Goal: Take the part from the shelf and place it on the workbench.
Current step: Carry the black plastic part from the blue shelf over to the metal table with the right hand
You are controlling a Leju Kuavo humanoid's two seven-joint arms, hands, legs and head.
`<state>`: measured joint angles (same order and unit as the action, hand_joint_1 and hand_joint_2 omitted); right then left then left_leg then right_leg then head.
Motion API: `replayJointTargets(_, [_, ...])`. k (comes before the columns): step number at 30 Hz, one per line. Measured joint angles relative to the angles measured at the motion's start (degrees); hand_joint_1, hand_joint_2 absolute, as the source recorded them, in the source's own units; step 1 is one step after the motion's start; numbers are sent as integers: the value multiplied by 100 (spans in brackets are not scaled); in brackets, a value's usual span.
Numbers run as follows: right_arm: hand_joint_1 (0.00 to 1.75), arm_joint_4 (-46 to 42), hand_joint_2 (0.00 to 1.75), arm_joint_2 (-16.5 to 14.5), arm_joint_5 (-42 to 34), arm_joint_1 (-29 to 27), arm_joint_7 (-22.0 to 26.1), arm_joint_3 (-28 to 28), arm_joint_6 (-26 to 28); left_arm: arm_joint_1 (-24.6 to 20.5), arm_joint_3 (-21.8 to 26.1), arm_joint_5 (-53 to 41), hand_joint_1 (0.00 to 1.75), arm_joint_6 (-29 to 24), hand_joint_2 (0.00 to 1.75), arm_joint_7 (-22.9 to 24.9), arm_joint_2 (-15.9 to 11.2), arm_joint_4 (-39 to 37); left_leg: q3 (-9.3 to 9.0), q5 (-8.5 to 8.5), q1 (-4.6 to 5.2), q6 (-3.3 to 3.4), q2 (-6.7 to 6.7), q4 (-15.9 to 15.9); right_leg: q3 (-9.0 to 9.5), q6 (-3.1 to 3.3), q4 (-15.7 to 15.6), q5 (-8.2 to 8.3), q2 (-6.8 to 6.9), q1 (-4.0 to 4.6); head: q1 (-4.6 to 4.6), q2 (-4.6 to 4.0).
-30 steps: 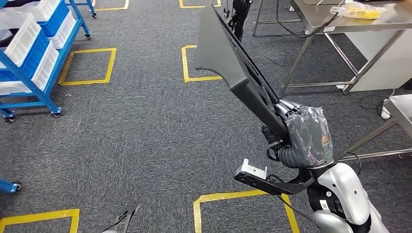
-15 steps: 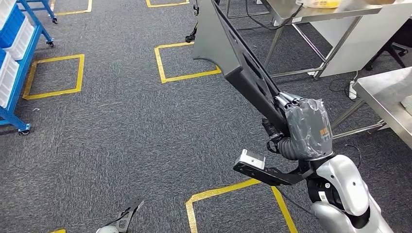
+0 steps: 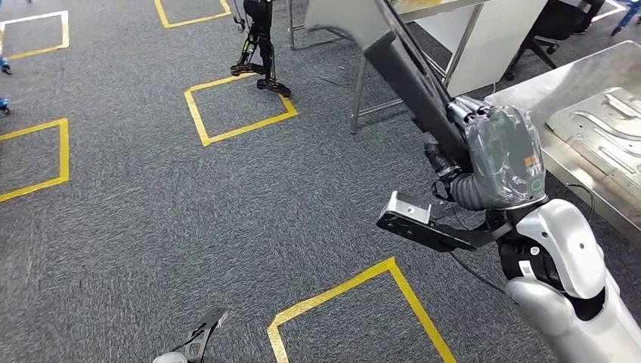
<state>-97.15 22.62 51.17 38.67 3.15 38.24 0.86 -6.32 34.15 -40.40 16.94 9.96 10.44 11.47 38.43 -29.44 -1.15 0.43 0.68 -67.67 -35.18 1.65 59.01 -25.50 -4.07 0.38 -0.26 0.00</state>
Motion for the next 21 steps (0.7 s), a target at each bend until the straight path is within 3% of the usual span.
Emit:
replayJointTargets(2, [175, 11, 175, 1, 2, 47, -8, -35, -3, 3, 8, 11, 0, 3, 175, -4, 6, -2, -235, 211, -11, 20, 238, 540, -58, -65, 120, -69, -132, -15, 2, 0])
replayJointTargets(3, [175, 17, 175, 1, 3, 58, -8, -45, -6, 6, 15, 15, 0, 3, 175, -4, 9, -3, -282, 204, -4, 34, 322, 641, -93, -102, 154, -86, -191, -32, 2, 0])
replayJointTargets(5, [175, 30, 175, 11, 1, 68, -11, -69, -11, 2, 30, 22, 0, 5, 175, -11, 21, -3, -311, 186, 14, 81, 284, 693, -127, -180, 142, -79, -307, -64, -3, 0])
replayJointTargets(6, [175, 32, 175, 22, -1, 68, -15, -87, -10, -6, 35, 25, 0, 7, 175, -16, 28, -3, -343, 198, 8, 115, 229, 738, -125, -208, 139, -83, -301, -69, -1, 0])
replayJointTargets(8, [175, 41, 175, 53, -3, 94, -22, -140, -9, -13, 43, 27, 0, 17, 175, -31, 46, -2, -437, 218, -17, 177, 107, 848, -232, -263, 359, -200, -63, -58, 25, 0])
replayJointTargets(10, [175, 53, 175, 68, -7, 119, -27, -173, -11, -2, 49, 28, 0, 35, 175, -40, 54, -2, -516, 196, -13, 207, -23, 902, -569, -324, 961, -436, 246, -71, 49, 0])
replayJointTargets(11, [175, 61, 175, 68, -11, 117, -28, -175, -14, 5, 53, 29, 0, 43, 175, -41, 57, -2, -543, 171, -10, 208, -89, 906, -761, -350, 1263, -508, 304, -92, 48, 0])
replayJointTargets(12, [175, 71, 175, 68, -15, 109, -29, -175, -16, 9, 57, 31, 0, 48, 175, -41, 57, -2, -574, 138, -9, 205, -159, 906, -911, -373, 1457, -504, 341, -113, 49, 0])
replayJointTargets(13, [175, 83, 175, 68, -20, 101, -30, -175, -19, 10, 61, 34, 0, 52, 175, -42, 57, -2, -613, 100, -9, 196, -225, 906, -964, -387, 1457, -396, 366, -132, 49, 0])
replayJointTargets(15, [175, 100, 175, 71, -25, 97, -39, -180, -20, 8, 66, 40, 0, 57, 175, -44, 60, -2, -724, 11, -9, 165, -345, 907, -743, -386, 846, 55, 475, -148, 49, 0])
replayJointTargets(17, [175, 108, 175, 75, -28, 101, -48, -186, -20, 5, 70, 44, 0, 58, 175, -48, 62, -2, -828, -67, 4, 117, -445, 938, -431, -340, 201, 315, 700, -77, 51, 0])
replayJointTargets(19, [175, 112, 175, 80, -29, 105, -52, -194, -20, -1, 73, 45, 0, 59, 175, -49, 67, -2, -897, -116, 27, 53, -548, 986, -321, -264, 26, 274, 789, 12, 48, 0])
replayJointTargets(21, [175, 110, 175, 90, -31, 108, -62, -215, -20, -20, 75, 45, 0, 63, 175, -46, 81, -1, -974, -181, 26, -20, -631, 1014, -268, -180, -27, 236, 672, 13, 42, 0])
